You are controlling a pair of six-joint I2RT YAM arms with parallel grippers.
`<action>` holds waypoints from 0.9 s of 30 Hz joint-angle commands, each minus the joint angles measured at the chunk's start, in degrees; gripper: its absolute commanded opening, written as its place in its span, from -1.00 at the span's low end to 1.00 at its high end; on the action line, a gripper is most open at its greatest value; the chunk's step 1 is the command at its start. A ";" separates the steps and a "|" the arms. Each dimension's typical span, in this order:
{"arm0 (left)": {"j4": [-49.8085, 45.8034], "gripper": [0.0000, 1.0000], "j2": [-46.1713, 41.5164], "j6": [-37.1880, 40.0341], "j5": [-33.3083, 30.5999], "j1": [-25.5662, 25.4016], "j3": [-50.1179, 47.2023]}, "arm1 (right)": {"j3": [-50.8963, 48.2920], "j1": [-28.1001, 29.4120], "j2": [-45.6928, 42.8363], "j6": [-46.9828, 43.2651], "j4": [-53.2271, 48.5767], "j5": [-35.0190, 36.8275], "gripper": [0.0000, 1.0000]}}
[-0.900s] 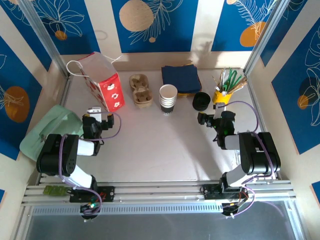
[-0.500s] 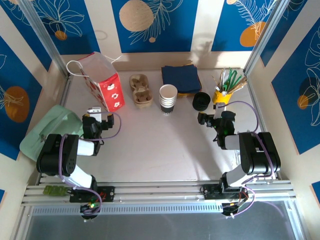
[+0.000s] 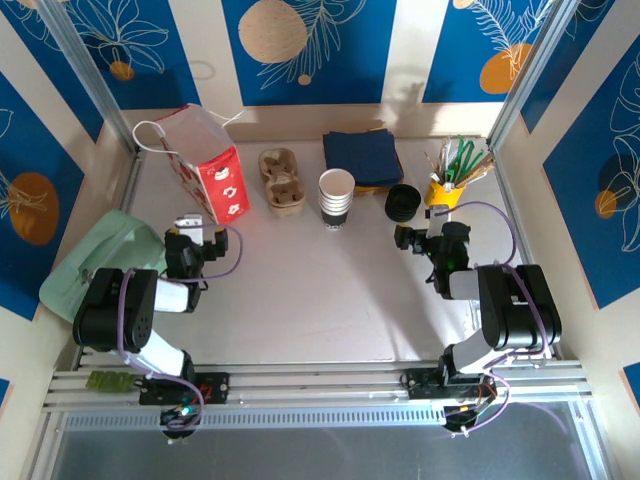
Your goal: Pack the takeout coffee
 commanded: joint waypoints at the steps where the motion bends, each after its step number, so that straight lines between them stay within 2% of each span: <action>1: 8.61 0.99 -2.79 0.31 -1.04 -0.44 -5.02 | -1.30 1.79 -4.65 -2.33 1.51 3.40 0.98; 4: 11.62 0.99 -6.27 0.31 -2.25 -0.44 -8.11 | 3.29 3.16 -11.11 -0.33 -14.18 6.33 0.98; 7: 6.12 0.99 -13.70 -0.86 -4.13 -0.62 -9.13 | 10.80 1.42 -15.53 7.12 -32.99 6.01 0.98; 9: -6.21 0.99 -22.14 -2.23 -5.47 -0.71 -7.40 | 12.83 0.70 -19.24 10.68 -39.61 4.97 0.98; 12: -36.28 0.99 -34.98 -7.59 -5.94 -1.05 1.41 | 16.30 -0.94 -24.11 21.59 -50.94 4.94 0.98; 13: -43.01 0.99 -37.53 -9.58 -6.32 -1.21 3.64 | 18.15 -1.46 -25.28 24.36 -54.92 3.15 0.98; 15: -52.72 0.99 -41.32 -13.47 -7.04 -1.35 7.93 | 20.68 -2.50 -27.16 27.83 -59.09 -5.14 0.98; 19: -68.55 0.99 -42.91 -18.50 -5.12 -1.40 17.35 | 20.97 -2.40 -30.11 32.06 -58.77 -18.23 0.98; 22: -78.65 0.99 -42.36 -24.90 -3.40 -1.32 23.38 | 23.81 0.77 -29.46 33.62 -62.38 -17.42 0.99; 25: -81.13 0.99 -42.12 -26.11 6.83 -1.32 26.39 | 30.43 4.82 -25.38 34.39 -70.13 -13.85 0.99; 27: -84.53 0.99 -40.97 -25.70 10.27 -1.32 29.27 | 33.38 7.84 -22.89 35.69 -71.45 -13.91 0.99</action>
